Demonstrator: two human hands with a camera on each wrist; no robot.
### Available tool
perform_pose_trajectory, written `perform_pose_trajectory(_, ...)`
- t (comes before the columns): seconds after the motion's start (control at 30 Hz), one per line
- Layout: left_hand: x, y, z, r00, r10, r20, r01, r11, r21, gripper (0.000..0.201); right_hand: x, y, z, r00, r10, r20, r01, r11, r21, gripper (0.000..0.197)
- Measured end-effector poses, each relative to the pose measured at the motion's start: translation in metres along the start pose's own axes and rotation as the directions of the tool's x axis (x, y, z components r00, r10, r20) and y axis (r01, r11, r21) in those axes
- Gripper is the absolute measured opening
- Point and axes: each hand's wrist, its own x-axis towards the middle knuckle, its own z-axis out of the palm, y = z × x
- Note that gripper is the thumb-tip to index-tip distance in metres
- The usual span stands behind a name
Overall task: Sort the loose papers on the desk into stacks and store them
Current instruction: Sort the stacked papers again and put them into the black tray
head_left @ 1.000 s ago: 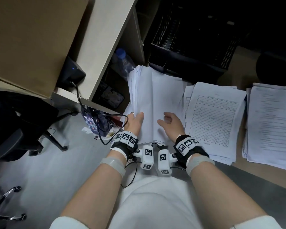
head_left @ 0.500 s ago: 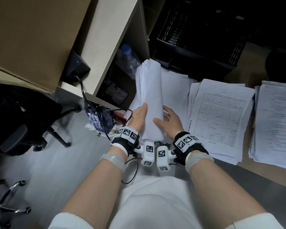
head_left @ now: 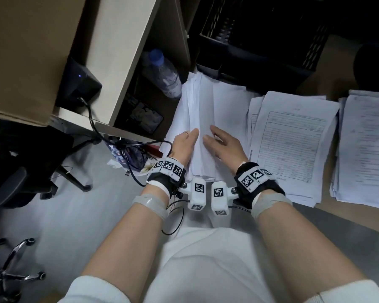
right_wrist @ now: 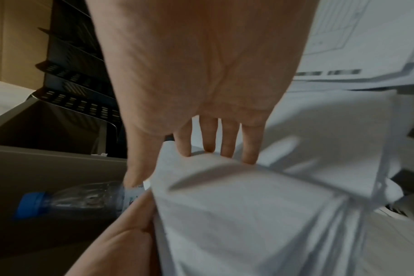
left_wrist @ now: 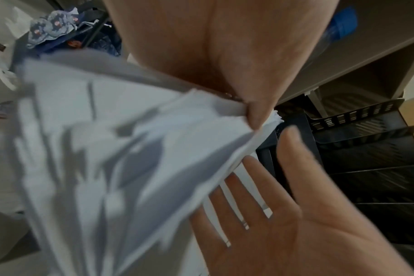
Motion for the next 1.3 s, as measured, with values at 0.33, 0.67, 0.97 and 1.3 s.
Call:
perform_pose_trajectory(0.33,0.006,-0.019,0.004,0.999,0.037,0.034,-0.047,0.935,0.352,0.047,0.010,0.020,-0.007,0.986,0.065,-0.153,-0.085,0.988,-0.127,0.029)
perform_pose_trajectory(0.67,0.012,-0.024,0.001,0.995,0.051,-0.091,-0.027,0.969,0.246,0.042,0.011,0.029,-0.022,0.898,0.108,-0.426,-0.212,0.955,-0.205,0.046)
perform_pose_trajectory(0.97,0.009,-0.034,-0.011,0.987,0.161,-0.015,-0.155,0.967,0.202,0.033,0.008,0.001,0.003,0.997,-0.022,-0.079,0.012,0.992,-0.126,0.063)
perform_pose_trajectory(1.3,0.015,-0.041,0.002,0.986,-0.066,0.155,0.100,0.969,-0.227,0.048,-0.001,0.029,0.005,0.997,0.061,0.043,-0.063,0.997,0.054,0.093)
